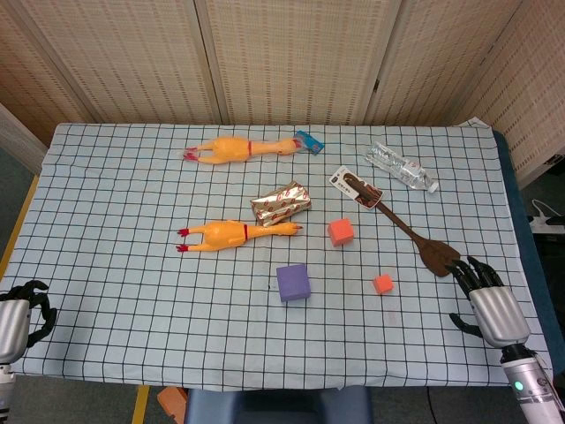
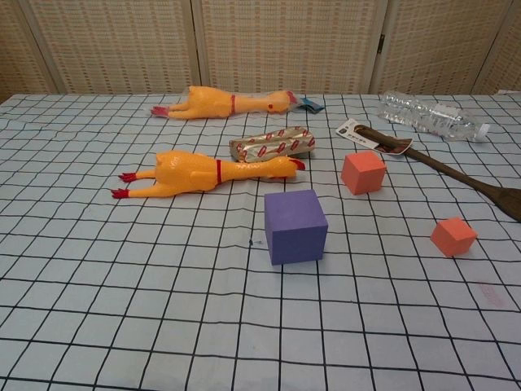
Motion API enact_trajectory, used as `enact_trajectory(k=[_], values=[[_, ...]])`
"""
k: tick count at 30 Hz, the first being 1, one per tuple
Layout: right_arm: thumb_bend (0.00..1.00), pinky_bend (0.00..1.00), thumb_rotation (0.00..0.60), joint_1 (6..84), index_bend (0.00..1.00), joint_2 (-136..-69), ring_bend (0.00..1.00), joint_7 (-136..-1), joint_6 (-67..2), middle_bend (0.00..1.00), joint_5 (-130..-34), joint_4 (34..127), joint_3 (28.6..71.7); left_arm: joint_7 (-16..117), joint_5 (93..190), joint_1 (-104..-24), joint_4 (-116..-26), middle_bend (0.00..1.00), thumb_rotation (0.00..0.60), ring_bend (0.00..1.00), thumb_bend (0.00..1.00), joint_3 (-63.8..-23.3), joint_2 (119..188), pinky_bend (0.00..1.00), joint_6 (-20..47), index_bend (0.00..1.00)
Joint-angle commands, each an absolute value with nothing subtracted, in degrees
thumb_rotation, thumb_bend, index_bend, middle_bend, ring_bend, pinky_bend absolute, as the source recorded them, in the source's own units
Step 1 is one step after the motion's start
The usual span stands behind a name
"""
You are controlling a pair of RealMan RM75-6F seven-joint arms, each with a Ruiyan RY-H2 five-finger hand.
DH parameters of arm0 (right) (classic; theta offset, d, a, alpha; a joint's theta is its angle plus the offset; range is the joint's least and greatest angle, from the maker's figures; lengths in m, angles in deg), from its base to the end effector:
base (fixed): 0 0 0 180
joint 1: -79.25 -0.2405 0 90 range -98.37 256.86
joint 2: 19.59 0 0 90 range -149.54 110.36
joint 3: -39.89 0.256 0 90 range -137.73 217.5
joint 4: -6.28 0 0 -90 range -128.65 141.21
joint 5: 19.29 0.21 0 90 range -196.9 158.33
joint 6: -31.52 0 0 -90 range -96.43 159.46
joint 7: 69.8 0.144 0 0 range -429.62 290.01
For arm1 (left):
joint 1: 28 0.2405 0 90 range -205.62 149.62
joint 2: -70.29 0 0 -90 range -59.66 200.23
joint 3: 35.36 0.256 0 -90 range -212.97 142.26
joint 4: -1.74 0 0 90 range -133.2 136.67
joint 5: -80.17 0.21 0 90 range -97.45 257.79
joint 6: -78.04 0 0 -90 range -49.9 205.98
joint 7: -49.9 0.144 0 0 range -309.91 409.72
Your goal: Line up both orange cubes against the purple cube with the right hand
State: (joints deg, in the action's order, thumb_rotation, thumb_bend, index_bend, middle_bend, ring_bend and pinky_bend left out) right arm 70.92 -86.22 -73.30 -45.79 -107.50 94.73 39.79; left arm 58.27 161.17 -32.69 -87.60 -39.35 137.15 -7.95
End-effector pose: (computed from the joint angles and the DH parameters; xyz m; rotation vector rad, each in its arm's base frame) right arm -0.3170 -0.1879 0.1245 1.5844 -0.9119 0.7826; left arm -0.3267 0.1842 0.1584 -1.3333 -0.8063 -0.7671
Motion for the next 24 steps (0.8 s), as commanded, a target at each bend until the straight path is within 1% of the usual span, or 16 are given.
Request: enact_trajectory(k=[1, 6, 9, 12, 14, 17, 18, 20, 21, 24], values=[[0.13, 0.11, 0.600, 71.02, 0.13, -86.33, 0.00, -73.10, -45.76, 0.09, -107.56, 94.43, 39.65, 58.70, 161.11, -32.80, -88.00, 0.34, 0.600, 0.35, 0.41, -39.33, 136.99, 0.48, -7.61, 0.26], [0.13, 0.11, 0.600, 71.10, 0.14, -86.24, 0.00, -73.39, -45.16, 0.09, -106.46, 94.52, 39.71, 59.34, 162.69, -33.22, -87.69, 0.34, 0.600, 0.35, 0.40, -39.07, 137.48, 0.48, -7.86, 0.26], [0.13, 0.13, 0.600, 71.18, 0.15, -86.53, 0.00, -74.16, -45.58, 0.09, -105.62, 94.55, 40.36, 59.26, 163.02, -33.55, -86.83, 0.33, 0.600, 0.35, 0.40, -39.00, 137.86, 0.48, -7.42, 0.26], [0.13, 0.16, 0.600, 71.42, 0.18, -87.67, 0.03, -75.65, -46.59, 0.13, -105.54, 93.51, 40.71, 58.83, 162.73, -33.62, -86.82, 0.33, 0.600, 0.35, 0.40, -38.88, 137.90, 0.48, -6.83, 0.26], [0.13, 0.22, 0.600, 71.63, 0.19, -88.50, 0.12, -76.67, -47.30, 0.22, -105.47, 92.66, 40.93, 58.13, 162.80, -33.69, -87.23, 0.33, 0.600, 0.35, 0.40, -38.84, 137.71, 0.48, -6.57, 0.26], [0.13, 0.40, 0.600, 71.37, 0.23, -89.12, 0.36, -77.61, -46.85, 0.43, -104.58, 92.75, 41.44, 57.50, 163.23, -33.73, -87.38, 0.33, 0.600, 0.35, 0.40, -38.60, 137.37, 0.48, -6.42, 0.26], [0.13, 0.43, 0.600, 71.03, 0.23, -89.31, 0.40, -77.93, -46.42, 0.47, -104.17, 92.82, 41.78, 57.48, 163.26, -33.71, -87.45, 0.33, 0.600, 0.35, 0.40, -38.52, 137.28, 0.48, -6.36, 0.26], [0.13, 0.55, 0.600, 69.54, 0.26, -89.87, 0.52, -79.64, -44.51, 0.59, -103.18, 92.72, 42.74, 57.43, 163.18, -33.68, -87.55, 0.33, 0.600, 0.35, 0.40, -38.55, 137.17, 0.48, -6.36, 0.26], [0.13, 0.60, 0.600, 68.72, 0.27, -90.31, 0.57, -80.50, -43.60, 0.63, -102.66, 92.50, 43.31, 57.36, 163.11, -33.70, -87.54, 0.33, 0.600, 0.35, 0.40, -38.60, 137.20, 0.48, -6.33, 0.26], [0.13, 0.69, 0.600, 65.33, 0.29, -92.71, 0.65, -83.75, -39.76, 0.72, -100.11, 90.66, 45.66, 57.07, 162.82, -33.82, -87.45, 0.33, 0.600, 0.35, 0.40, -38.59, 137.23, 0.48, -5.83, 0.26]])
